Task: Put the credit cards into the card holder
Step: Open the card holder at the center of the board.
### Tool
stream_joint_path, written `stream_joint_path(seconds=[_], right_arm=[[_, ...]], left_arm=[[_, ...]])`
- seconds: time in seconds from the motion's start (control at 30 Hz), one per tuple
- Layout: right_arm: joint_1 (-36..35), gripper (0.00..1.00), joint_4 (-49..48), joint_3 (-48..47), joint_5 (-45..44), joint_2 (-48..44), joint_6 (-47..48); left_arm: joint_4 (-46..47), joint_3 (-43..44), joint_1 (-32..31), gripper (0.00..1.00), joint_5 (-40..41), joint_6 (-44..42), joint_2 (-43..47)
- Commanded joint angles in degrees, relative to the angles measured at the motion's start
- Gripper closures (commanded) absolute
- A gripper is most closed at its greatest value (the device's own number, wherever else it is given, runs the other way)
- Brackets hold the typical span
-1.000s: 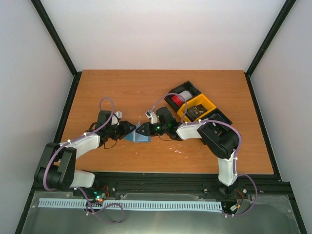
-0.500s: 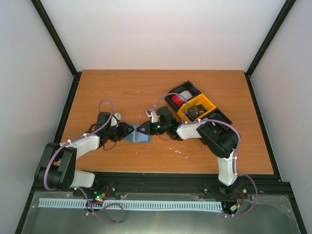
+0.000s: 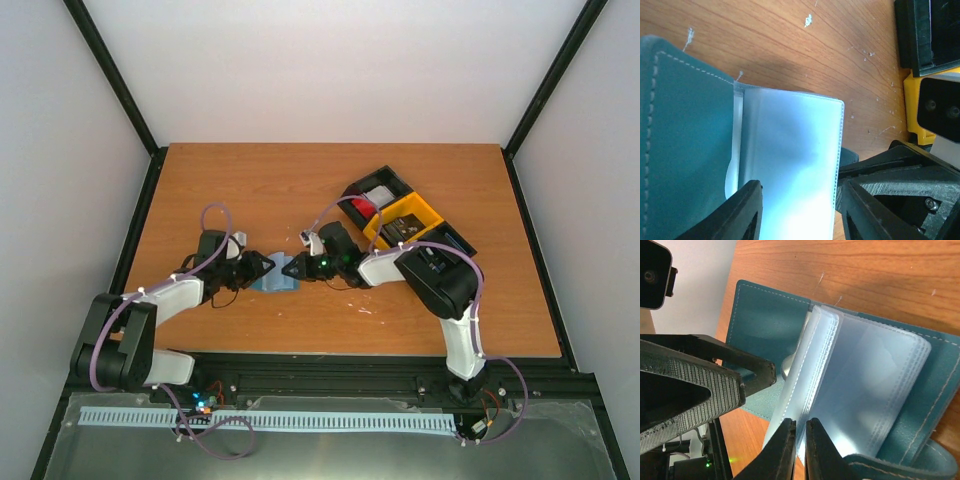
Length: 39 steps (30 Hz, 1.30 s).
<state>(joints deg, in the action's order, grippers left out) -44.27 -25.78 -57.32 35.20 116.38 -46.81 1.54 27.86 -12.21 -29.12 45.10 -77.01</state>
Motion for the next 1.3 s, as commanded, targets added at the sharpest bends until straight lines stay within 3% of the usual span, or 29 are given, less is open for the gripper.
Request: stream_joint_path(seconds=[0.0,0.33,0.6,0.8,1.0,1.07,1.27], right_arm=[[0.3,0.91,0.3,-2.3,0.2,1.0,1.2],[-0.1,0.86,5.8,-6.8,1.3,3.3,3.6],[-1.3,0.85,12.1,-11.2,1.0,5.4,6.2],[-1.6,0.85,12.0,-11.6,1.6,5.8,6.3],[-1.6,0.97,13.7,-11.6,-0.6,5.2,7.1],[-1.6,0.97,15.6,-11.8,-2.1,4.6,8.0],[-1.6,0.97,23.0,-12.7,-4.9,2.9,10.9]], left_arm=[[-0.1,0.2,0.5,0.53,-0.4,-0.7,1.3],[-1.0,1.1,0.5,0.45,0.3,-2.5,-0.3],[-2.0,1.1,0.5,0.47,2.9,-2.5,-0.5],[-4.0,1.1,0.5,0.60,6.9,-2.6,-1.0],[-7.3,2.2,0.5,0.70,10.6,-2.2,-0.5],[-9.1,2.6,0.5,0.70,12.4,-2.0,0.8],[-14.5,3.8,0.5,0.57,17.4,-1.9,1.9]])
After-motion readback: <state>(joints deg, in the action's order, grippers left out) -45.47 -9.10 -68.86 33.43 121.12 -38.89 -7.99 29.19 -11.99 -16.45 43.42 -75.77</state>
